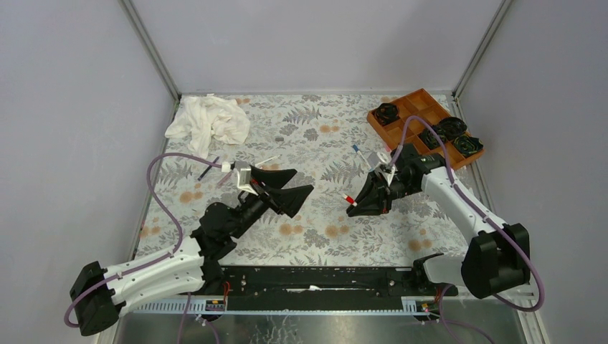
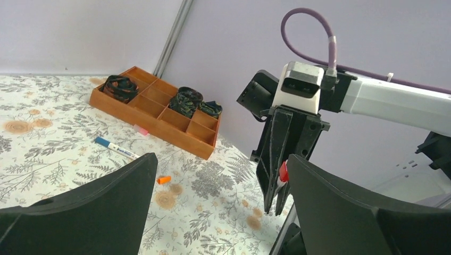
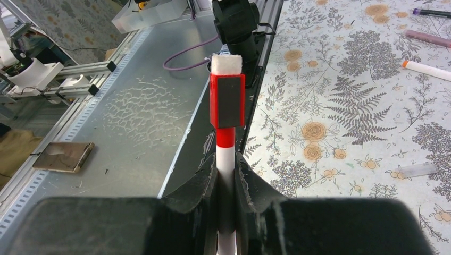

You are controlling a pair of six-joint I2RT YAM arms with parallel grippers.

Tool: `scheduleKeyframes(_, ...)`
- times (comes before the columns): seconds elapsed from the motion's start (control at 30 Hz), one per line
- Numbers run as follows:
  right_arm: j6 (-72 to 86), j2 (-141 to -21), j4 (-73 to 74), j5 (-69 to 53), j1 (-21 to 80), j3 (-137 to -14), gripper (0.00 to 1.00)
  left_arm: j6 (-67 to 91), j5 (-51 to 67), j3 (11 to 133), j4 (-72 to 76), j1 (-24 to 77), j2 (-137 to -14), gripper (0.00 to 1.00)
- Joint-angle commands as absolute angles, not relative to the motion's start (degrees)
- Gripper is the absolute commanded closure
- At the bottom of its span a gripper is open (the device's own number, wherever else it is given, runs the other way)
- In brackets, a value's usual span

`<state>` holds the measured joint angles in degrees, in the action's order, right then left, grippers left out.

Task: Insert the pens into the pen caps
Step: Place the pen at the center of the board.

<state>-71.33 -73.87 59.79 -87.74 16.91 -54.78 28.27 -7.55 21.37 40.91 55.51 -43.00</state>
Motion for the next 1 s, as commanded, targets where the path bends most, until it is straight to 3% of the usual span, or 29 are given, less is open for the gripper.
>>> scheduleKeyframes(0.0,-74.6,-74.7,62.5,-94.1,17.3,-57.5,1.0,26.6,-9.2,20.9,38.8,55.4,-42.7,0.01)
scheduleKeyframes(0.3,-71.9,-84.7,66.2,-87.9,11.1,-65.1,1.0,28.0,-11.5,26.4,26.0,54.7,-43.4,0.01)
scheduleKeyframes(0.5,-67.4,-90.5,67.3,-85.0,8.5,-69.8,1.0,31.5,-11.4,24.3,25.4,54.6,-39.6,0.01)
scheduleKeyframes(0.77,-68.6,-97.6,82.4,-80.1,13.2,-94.4,1.0,34.1,-11.9,22.8,23.6,54.6,-33.0,0.01)
scheduleKeyframes(0.83,-48.4,-95.8,66.0,-77.9,15.1,-94.7,1.0,34.5,-12.0,22.7,23.3,54.6,-32.1,0.01)
scheduleKeyframes(0.9,-20.8,-88.3,34.7,-70.0,17.4,-84.0,1.0,35.2,-12.1,22.3,23.5,54.6,-31.4,0.01)
scheduleKeyframes(0.97,-11.3,-81.9,17.0,-63.4,19.8,-76.4,1.0,35.9,-12.0,21.8,24.1,54.6,-30.8,0.01)
